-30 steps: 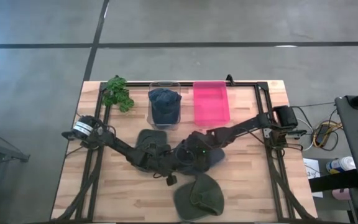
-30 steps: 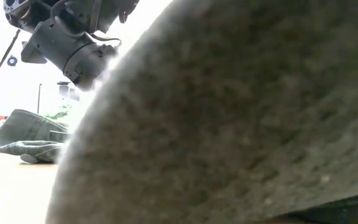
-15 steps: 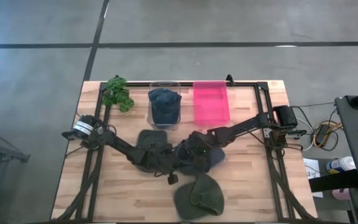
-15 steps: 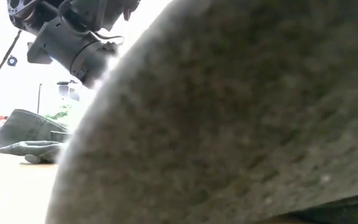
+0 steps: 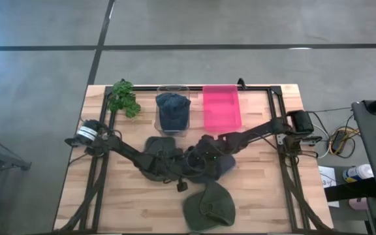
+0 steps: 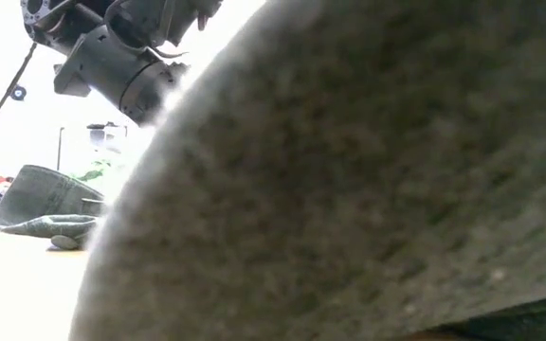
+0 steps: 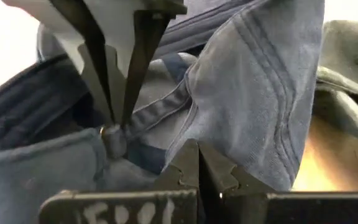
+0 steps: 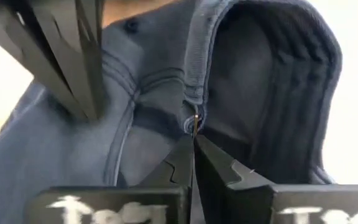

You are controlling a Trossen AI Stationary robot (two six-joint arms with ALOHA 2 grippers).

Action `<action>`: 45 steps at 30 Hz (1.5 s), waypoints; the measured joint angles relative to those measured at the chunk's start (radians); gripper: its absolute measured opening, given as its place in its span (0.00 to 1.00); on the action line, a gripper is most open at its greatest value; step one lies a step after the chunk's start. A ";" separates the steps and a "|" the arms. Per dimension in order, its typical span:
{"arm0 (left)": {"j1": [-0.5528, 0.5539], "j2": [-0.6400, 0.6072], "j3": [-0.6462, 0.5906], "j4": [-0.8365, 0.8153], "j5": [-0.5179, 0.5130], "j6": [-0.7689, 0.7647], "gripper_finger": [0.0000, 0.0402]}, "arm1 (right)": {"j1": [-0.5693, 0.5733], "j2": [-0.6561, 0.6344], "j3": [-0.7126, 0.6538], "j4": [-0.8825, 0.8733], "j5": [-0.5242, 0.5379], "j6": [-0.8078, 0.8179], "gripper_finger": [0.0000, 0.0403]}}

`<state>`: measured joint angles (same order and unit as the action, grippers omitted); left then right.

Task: Pick & Place hat
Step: Put the blue cap into the transparent bin

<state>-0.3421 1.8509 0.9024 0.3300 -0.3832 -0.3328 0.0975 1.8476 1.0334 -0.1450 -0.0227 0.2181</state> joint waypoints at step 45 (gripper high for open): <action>0.129 0.162 0.205 0.115 0.311 0.370 0.00 | 0.181 -0.193 0.153 -0.777 0.125 0.451 0.02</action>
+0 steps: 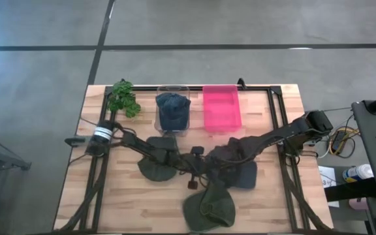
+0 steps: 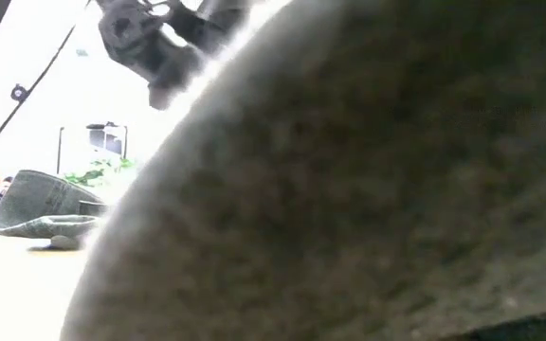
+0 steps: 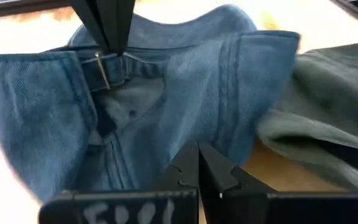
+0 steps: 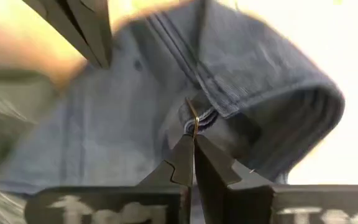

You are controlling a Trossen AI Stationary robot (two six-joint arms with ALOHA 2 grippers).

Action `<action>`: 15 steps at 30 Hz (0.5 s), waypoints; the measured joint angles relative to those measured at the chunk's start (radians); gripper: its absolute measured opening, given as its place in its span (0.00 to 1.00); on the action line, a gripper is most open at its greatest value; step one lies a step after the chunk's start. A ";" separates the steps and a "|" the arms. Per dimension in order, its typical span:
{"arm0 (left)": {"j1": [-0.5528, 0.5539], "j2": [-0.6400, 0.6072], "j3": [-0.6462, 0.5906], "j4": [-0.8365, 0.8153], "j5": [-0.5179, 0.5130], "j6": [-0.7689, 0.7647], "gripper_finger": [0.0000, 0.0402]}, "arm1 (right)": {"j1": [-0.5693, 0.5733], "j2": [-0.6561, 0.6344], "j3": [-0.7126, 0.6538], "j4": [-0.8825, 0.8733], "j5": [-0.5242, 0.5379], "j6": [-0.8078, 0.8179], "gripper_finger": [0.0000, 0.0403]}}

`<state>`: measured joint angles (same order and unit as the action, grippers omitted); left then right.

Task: Pick & Place hat
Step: Put the blue cap into the transparent bin

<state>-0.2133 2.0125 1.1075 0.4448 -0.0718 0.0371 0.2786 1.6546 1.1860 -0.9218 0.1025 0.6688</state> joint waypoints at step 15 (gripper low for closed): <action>0.003 0.284 0.343 -0.208 -0.001 0.060 0.00 | 0.100 0.001 -0.046 -0.222 -0.053 0.220 0.02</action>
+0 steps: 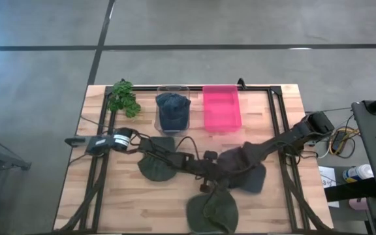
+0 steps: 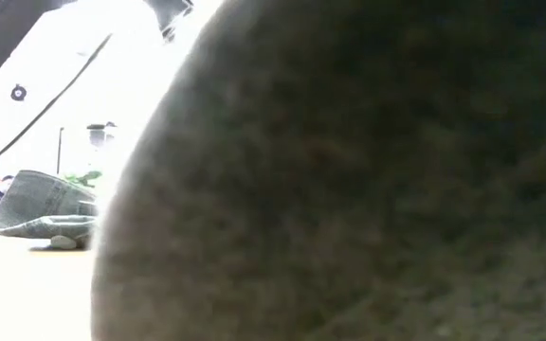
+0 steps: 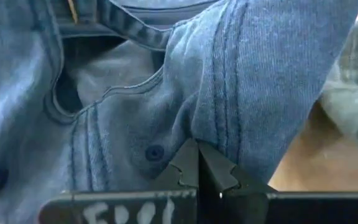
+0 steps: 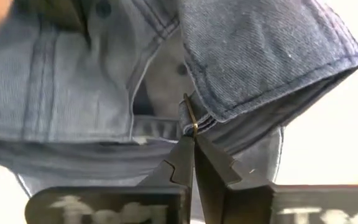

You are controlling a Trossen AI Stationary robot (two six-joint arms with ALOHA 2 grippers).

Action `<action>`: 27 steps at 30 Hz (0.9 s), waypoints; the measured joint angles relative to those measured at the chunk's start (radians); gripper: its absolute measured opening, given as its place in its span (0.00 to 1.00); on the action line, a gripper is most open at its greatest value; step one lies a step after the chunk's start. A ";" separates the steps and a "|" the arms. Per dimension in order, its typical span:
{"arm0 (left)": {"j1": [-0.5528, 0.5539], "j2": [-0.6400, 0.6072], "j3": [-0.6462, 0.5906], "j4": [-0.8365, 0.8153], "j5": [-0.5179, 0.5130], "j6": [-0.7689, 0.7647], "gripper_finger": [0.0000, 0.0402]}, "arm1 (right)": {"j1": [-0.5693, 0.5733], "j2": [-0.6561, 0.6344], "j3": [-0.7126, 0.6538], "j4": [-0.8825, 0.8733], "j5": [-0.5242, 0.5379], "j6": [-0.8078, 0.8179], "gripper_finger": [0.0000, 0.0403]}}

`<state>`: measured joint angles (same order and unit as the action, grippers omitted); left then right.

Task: Pick & Place hat
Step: Put the blue cap into the transparent bin

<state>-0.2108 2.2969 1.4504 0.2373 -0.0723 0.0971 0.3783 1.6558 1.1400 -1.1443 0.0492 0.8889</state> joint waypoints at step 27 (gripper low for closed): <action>0.021 -0.320 -0.017 -0.416 -0.029 -0.164 0.00 | 0.382 -0.144 0.030 0.085 0.256 -0.084 0.45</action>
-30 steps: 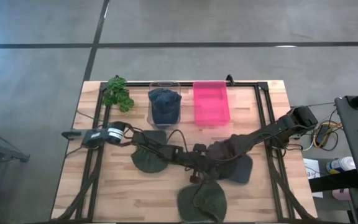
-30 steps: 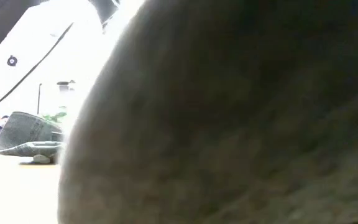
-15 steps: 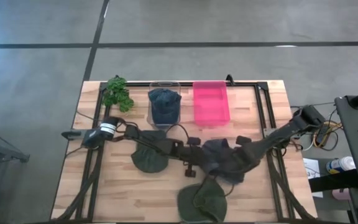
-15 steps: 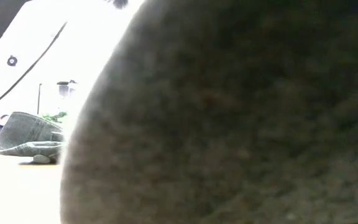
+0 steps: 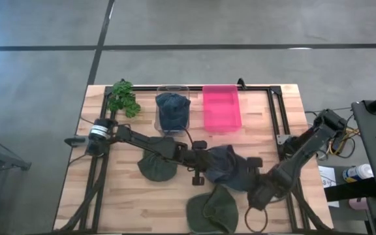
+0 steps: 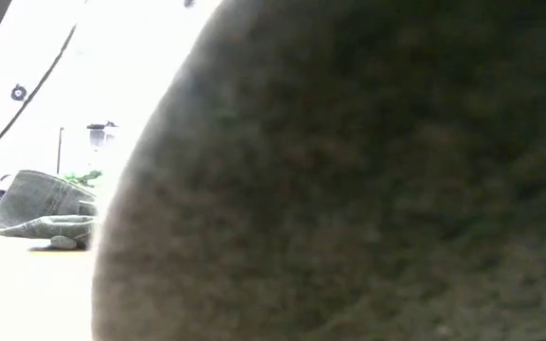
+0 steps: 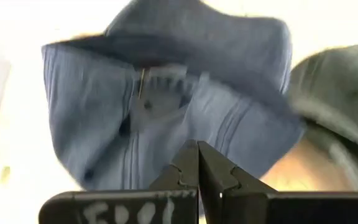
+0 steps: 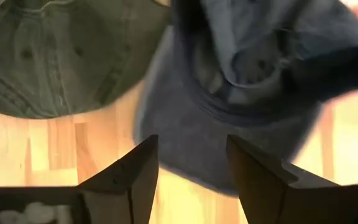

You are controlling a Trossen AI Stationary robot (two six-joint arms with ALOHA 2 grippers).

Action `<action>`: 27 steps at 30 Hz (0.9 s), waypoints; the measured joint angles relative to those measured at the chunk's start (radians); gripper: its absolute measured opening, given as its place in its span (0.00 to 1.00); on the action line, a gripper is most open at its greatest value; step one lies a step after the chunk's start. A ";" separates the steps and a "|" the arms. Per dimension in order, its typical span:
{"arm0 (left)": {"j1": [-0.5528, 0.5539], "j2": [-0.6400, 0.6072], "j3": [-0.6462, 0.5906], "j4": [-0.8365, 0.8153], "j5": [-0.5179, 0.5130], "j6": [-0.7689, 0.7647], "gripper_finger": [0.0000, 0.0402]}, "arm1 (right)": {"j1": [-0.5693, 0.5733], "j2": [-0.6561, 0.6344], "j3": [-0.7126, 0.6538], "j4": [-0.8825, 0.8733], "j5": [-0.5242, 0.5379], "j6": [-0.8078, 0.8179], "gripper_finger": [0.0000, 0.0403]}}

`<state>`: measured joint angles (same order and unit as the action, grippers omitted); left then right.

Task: Pick & Place hat
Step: Put the blue cap into the transparent bin

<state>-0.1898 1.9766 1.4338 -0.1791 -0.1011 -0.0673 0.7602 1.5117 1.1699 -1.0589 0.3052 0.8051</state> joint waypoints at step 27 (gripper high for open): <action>-0.010 -0.018 0.088 -0.008 -0.001 -0.061 0.00 | 0.110 0.225 0.074 0.072 0.088 0.198 0.41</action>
<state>-0.2002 1.9591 1.5215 -0.1871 -0.1024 -0.1284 0.8702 1.7367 1.2434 -0.9873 0.3933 1.0033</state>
